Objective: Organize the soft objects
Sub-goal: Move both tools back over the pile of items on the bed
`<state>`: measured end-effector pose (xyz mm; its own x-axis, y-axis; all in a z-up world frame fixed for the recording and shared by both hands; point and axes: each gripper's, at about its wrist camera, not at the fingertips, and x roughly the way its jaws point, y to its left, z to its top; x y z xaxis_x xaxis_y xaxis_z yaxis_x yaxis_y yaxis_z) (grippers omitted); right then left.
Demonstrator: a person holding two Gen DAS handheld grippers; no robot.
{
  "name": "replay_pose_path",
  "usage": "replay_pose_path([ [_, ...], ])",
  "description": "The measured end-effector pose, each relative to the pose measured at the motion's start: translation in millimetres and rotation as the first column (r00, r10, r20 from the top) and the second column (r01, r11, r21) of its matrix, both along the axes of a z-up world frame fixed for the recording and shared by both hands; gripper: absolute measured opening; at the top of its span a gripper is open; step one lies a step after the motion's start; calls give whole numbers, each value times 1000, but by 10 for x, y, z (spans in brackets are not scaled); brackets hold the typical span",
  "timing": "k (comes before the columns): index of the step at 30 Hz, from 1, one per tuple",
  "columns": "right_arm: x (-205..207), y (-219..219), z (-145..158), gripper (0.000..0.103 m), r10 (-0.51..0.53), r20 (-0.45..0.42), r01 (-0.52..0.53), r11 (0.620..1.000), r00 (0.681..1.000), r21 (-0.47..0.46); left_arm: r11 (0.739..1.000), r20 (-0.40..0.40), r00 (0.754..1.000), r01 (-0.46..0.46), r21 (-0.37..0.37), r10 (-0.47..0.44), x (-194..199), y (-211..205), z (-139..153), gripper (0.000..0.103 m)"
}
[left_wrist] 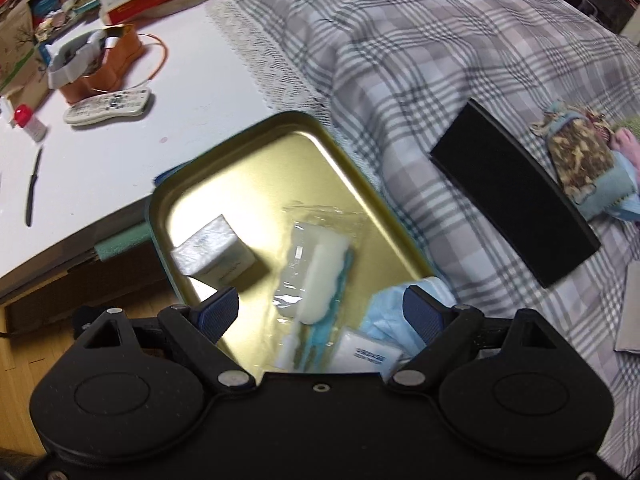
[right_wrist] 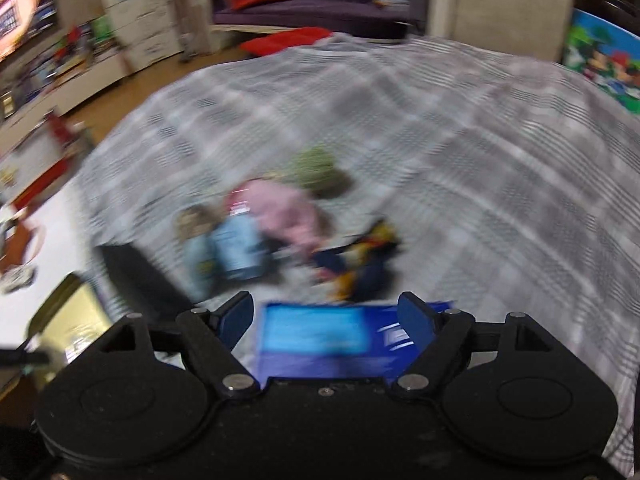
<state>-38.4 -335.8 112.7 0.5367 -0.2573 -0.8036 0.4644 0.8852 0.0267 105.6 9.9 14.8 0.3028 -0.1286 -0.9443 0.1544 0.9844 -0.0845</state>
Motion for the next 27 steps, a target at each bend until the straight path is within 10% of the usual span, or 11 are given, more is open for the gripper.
replay_pose_path([
  [21, 860, -763, -970, 102, -105, -51, 109, 992, 993, 69, 982, 75, 989, 137, -131, -128, -248, -813, 211, 91],
  [23, 910, -782, -1041, 99, -96, -49, 100, 991, 994, 90, 978, 77, 989, 138, -158, -128, -202, -867, 275, 91],
  [27, 946, -810, -1145, 60, -75, -49, 81, 988, 996, 131, 971, 94, 983, 170, -167, -156, -99, -1078, 399, 92],
])
